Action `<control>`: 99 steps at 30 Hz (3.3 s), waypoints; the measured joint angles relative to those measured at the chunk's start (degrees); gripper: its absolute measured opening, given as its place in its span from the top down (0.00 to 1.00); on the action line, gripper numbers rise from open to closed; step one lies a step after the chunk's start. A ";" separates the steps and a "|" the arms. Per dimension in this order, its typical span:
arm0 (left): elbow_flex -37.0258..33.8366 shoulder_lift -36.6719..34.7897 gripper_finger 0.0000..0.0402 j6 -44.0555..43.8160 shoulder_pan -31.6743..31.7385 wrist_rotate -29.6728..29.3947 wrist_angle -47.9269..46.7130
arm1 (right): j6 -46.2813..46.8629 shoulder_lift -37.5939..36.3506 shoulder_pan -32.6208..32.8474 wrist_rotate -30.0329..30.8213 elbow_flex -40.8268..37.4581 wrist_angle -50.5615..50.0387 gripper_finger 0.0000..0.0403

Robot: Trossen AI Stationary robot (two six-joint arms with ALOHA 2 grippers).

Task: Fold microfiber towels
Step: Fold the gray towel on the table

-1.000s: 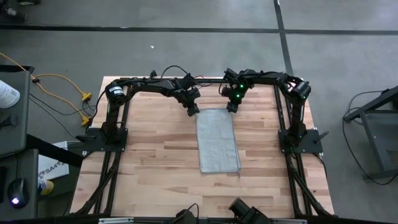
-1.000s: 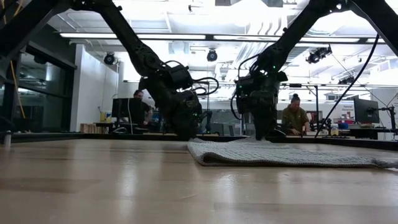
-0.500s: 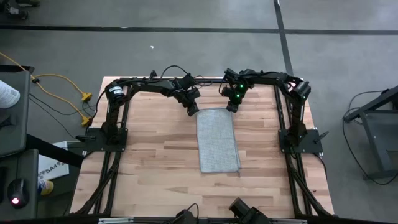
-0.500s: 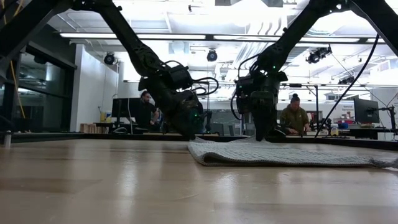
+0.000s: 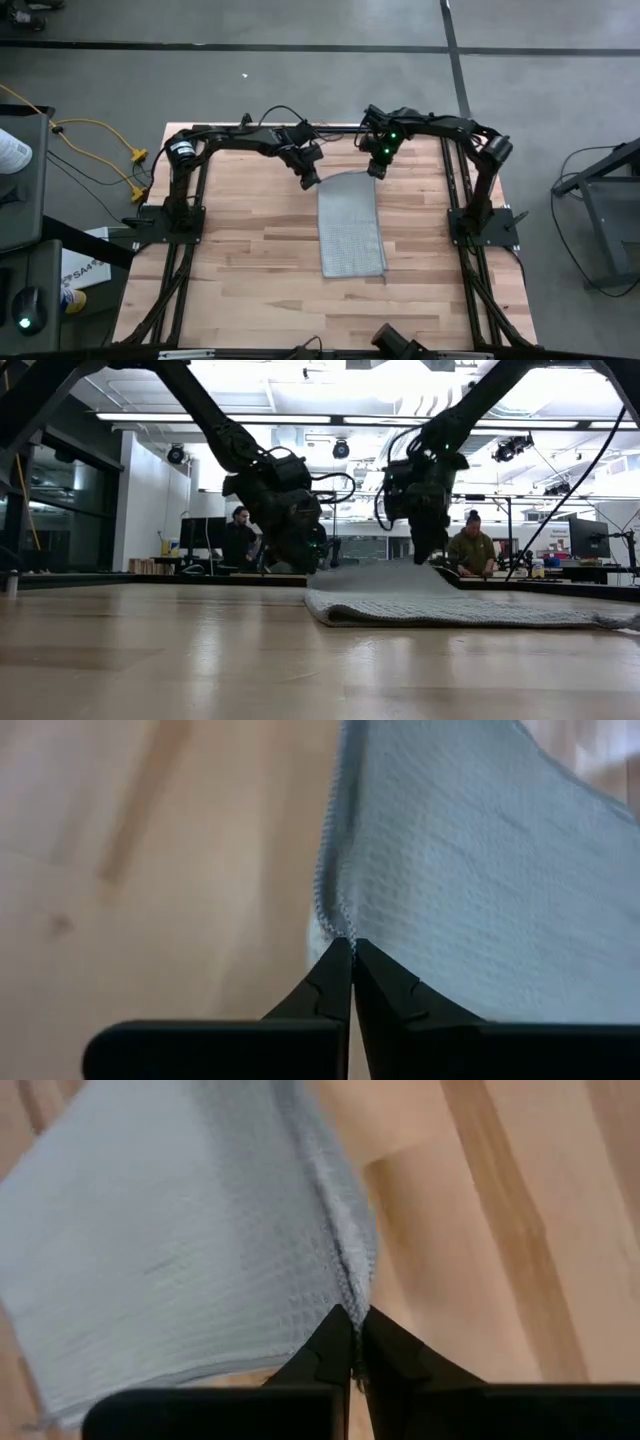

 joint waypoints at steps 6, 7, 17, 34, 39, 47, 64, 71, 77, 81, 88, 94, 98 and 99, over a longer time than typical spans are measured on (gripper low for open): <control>0.00 0.00 1.00 0.00 -4.13 0.02 -1.52 | 0.92 -2.34 2.09 -0.07 0.00 -5.62 0.99; 0.00 -0.02 1.00 0.00 -4.97 0.04 -1.73 | 1.20 -2.35 2.73 0.00 0.00 -6.29 0.99; -0.02 -2.25 1.00 0.02 -11.87 -3.58 -6.73 | 4.23 -2.35 11.69 0.13 -0.02 -8.86 0.99; -1.98 -2.69 1.00 0.27 -14.42 -7.75 -8.27 | 15.34 -5.64 19.21 1.24 -8.71 -4.33 0.99; -2.21 -2.78 1.00 1.67 -17.82 -10.91 -5.94 | 19.75 -13.22 19.66 0.17 -18.01 5.10 0.99; -2.22 -3.77 1.00 0.44 -22.29 -16.60 -2.01 | 25.85 -25.77 21.14 0.18 -28.50 13.66 0.99; -2.29 -6.32 1.00 0.24 -31.27 -26.84 -0.42 | 36.84 -30.04 35.14 2.16 -37.66 30.51 0.99; -2.29 -6.32 1.00 -0.39 -35.17 -27.44 0.55 | 41.45 -30.04 41.69 5.52 -37.66 32.65 0.99; -2.27 -7.67 1.00 -1.91 -38.60 -31.40 -0.81 | 44.59 -30.04 45.90 7.74 -37.64 33.86 0.99; -2.27 -9.25 1.00 -3.82 -40.04 -31.43 -1.53 | 46.50 -30.04 48.13 9.35 -37.64 34.57 0.99; -2.23 -9.92 1.00 -6.29 -42.95 -31.48 -0.97 | 48.82 -30.02 51.22 11.09 -37.64 35.15 0.99; -2.23 -9.92 1.00 -7.52 -44.30 -30.85 0.40 | 51.36 -30.02 53.75 12.19 -37.64 35.22 0.99; -2.23 -9.92 1.00 -7.78 -44.30 -29.57 1.20 | 53.55 -30.02 55.30 12.76 -37.64 35.27 0.99; -2.23 -9.92 1.00 -7.78 -44.23 -29.57 1.11 | 53.92 -30.02 55.64 13.07 -37.64 35.32 0.99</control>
